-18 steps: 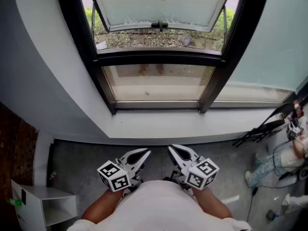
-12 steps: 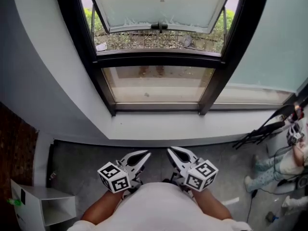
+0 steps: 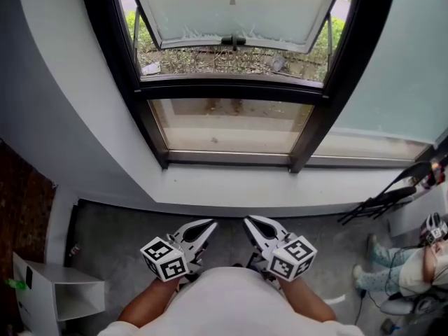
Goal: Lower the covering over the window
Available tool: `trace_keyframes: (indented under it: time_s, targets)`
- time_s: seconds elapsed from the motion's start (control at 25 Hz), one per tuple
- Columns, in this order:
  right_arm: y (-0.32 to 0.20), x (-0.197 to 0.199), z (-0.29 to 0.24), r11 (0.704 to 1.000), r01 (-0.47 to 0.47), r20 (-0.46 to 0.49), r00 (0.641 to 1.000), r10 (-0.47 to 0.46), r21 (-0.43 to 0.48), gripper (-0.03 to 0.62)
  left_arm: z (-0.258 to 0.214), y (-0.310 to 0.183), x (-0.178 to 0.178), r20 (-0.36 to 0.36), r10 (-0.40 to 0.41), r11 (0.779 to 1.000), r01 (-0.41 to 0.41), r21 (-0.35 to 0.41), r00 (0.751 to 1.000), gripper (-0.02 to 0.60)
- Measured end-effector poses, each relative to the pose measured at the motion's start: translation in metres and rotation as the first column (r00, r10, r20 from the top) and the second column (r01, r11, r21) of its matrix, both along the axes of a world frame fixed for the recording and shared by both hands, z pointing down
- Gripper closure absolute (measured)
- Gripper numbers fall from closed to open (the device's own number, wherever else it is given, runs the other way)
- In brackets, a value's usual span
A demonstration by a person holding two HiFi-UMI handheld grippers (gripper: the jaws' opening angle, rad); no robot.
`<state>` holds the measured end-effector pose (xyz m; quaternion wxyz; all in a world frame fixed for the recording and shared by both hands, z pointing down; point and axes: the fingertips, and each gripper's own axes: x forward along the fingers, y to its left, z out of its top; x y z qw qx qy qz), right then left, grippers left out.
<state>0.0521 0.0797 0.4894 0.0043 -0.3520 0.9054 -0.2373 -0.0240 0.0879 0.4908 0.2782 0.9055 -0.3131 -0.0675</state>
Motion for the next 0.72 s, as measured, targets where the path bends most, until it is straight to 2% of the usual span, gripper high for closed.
trace_keyframes:
  time_s: [0.16, 0.48, 0.72]
  targets:
    - [-0.007, 0.016, -0.001, 0.999, 0.005, -0.028, 1.000, -0.004, 0.034, 0.571, -0.002, -0.008, 0.008, -0.017, -0.050, 0.999, 0.050, -0.007, 0.999, 0.560]
    - [-0.027, 0.038, 0.002, 0.996, 0.037, -0.050, 0.998, -0.033, 0.078, 0.568, 0.011, -0.022, 0.022, -0.021, -0.100, 0.994, 0.099, -0.035, 0.995, 0.560]
    - [-0.044, 0.028, 0.009, 0.996, 0.070, -0.023, 0.997, -0.068, 0.060, 0.508, 0.014, -0.039, 0.013, -0.013, -0.116, 0.992, 0.115, -0.055, 0.993, 0.560]
